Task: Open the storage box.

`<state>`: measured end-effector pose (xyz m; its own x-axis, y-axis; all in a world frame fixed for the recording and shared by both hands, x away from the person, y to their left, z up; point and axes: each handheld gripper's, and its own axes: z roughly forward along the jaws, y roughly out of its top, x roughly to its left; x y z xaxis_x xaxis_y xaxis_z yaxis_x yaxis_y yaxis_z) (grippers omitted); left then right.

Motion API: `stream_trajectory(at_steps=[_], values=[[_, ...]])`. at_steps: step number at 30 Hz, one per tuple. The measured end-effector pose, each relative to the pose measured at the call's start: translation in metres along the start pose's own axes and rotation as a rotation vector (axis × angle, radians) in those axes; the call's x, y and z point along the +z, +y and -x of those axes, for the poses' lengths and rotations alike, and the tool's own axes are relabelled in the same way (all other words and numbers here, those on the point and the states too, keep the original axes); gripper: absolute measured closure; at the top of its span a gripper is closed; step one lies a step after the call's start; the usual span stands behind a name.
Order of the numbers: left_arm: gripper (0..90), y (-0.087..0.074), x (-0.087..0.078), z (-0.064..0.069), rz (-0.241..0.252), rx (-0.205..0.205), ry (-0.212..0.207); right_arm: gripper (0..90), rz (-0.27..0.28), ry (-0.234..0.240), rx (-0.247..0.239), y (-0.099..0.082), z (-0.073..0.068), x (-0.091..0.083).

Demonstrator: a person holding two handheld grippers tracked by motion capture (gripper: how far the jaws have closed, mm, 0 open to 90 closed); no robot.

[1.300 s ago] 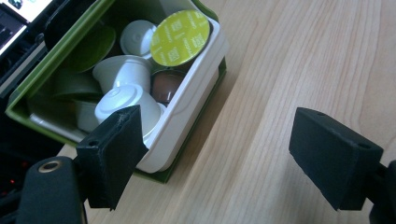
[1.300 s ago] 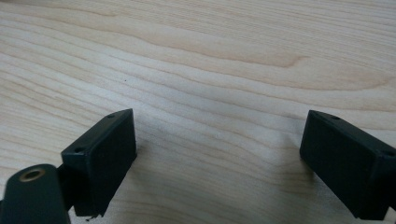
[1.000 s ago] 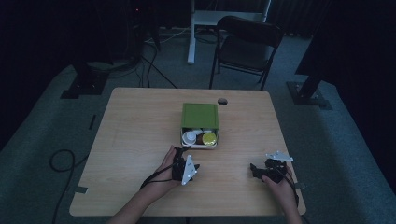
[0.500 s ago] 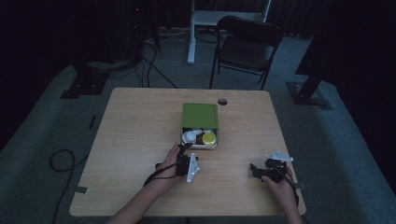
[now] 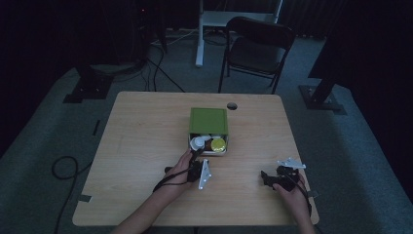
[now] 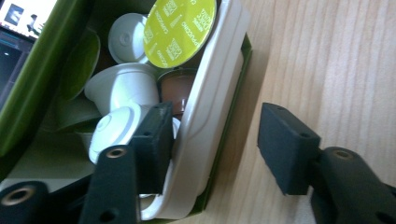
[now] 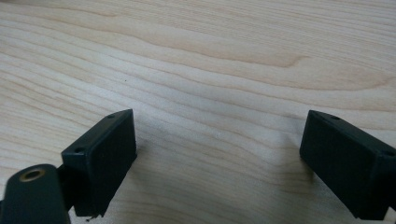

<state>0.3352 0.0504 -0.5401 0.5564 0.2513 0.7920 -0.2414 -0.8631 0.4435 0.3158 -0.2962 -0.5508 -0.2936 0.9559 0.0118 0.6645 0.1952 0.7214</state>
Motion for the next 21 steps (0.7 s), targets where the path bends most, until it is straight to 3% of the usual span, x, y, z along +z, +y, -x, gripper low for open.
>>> stream_trajectory(at_steps=[2, 7, 9, 15, 18, 21], values=[[53.2, 0.001, 0.001, -0.002, -0.005, 0.035, 0.003, 10.4, -0.001, 0.0, 0.001, 0.0, 0.0, 0.0], [55.1, 0.002, 0.004, -0.001, -0.006, 0.066, 0.01, 10.4, 0.0, 0.0, 0.0, 0.0, 0.0, 0.0], [55.1, 0.002, 0.008, 0.001, -0.013, 0.125, 0.024, 10.4, 0.0, 0.0, 0.001, 0.0, 0.0, 0.0], [61.2, 0.007, 0.011, 0.002, -0.053, 0.162, 0.054, 10.4, 0.0, 0.0, 0.0, 0.0, 0.0, 0.0], [68.4, 0.008, 0.011, 0.001, -0.06, 0.162, 0.061, 10.4, 0.0, 0.0, 0.001, 0.0, 0.0, 0.0], [69.0, 0.009, 0.01, 0.0, -0.066, 0.165, 0.056, 10.4, 0.0, 0.0, 0.001, 0.0, 0.0, 0.0]])
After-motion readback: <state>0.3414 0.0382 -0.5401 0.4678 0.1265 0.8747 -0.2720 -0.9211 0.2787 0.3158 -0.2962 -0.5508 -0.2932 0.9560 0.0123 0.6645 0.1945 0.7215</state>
